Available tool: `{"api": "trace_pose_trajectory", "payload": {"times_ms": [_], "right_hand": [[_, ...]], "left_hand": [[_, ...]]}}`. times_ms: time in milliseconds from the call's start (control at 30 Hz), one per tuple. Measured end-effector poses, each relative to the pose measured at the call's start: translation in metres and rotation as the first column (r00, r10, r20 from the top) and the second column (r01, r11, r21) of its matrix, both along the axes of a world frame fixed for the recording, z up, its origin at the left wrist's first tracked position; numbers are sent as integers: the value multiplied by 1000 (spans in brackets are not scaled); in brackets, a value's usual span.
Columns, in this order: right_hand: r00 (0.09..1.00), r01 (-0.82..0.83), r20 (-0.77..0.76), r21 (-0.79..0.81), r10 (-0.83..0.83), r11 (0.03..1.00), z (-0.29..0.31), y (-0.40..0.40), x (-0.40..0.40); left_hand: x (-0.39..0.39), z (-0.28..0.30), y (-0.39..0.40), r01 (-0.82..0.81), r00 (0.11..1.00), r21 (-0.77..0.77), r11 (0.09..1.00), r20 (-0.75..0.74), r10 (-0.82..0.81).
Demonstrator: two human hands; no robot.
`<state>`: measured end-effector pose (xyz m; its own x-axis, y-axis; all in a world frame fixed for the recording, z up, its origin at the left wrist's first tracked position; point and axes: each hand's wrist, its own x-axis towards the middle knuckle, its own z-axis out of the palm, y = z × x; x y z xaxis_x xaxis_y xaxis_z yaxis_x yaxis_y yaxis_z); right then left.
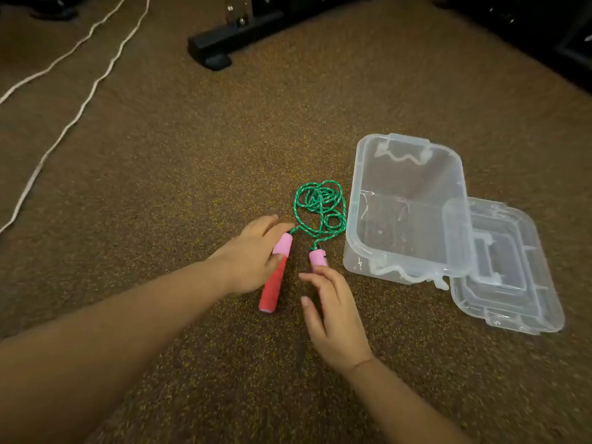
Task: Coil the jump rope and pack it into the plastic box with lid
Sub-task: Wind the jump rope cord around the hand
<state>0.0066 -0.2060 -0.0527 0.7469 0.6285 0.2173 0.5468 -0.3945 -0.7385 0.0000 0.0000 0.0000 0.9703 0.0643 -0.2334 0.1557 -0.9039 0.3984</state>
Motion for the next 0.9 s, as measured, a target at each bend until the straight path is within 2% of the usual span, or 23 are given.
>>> {"api": "trace_pose_trajectory", "payload": {"times_ms": [100, 200, 300, 567, 633, 700, 733, 767, 833, 867, 900], "right_hand": [[998, 61, 32, -161, -56, 985, -17, -10, 4], [988, 142, -4, -347, -153, 927, -27, -15, 9], [978, 149, -64, -449, -198, 881, -30, -14, 15], [959, 198, -69, -528, -274, 826, -24, -1, 13], [945, 240, -76, -503, -319, 831, -23, -1, 11], [919, 265, -144, -467, -368, 844, -22, -1, 10], [897, 264, -214, -441, -386, 858, -21, 0, 10], [860, 269, -311, -397, -404, 878, -19, 1, 10], [757, 304, -507, -285, -412, 909, -10, 5, 10], [721, 321, -570, -231, -395, 919, -4, 8, 10], [708, 328, -604, -180, -367, 927, 1, 11, 10]], "left_hand": [[-3, -7, -2, 48, 998, 50, 998, -47, -45], [-6, -13, -8, 73, 989, 67, 995, -132, -64], [-6, -15, -11, 73, 987, 59, 996, -147, -64], [-4, -13, -20, 58, 986, -35, 998, -154, -62], [-3, -13, -19, 16, 986, -86, 996, -162, -30], [0, -16, -16, -77, 981, -167, 983, -190, 45], [3, -17, -14, -174, 966, -235, 956, -230, 119], [5, -17, -13, -310, 931, -335, 890, -295, 213], [10, -15, -11, -577, 806, -531, 621, -493, 328], [12, -13, -8, -649, 754, -575, 497, -575, 318], [14, -11, -6, -688, 721, -598, 411, -628, 293]]}}
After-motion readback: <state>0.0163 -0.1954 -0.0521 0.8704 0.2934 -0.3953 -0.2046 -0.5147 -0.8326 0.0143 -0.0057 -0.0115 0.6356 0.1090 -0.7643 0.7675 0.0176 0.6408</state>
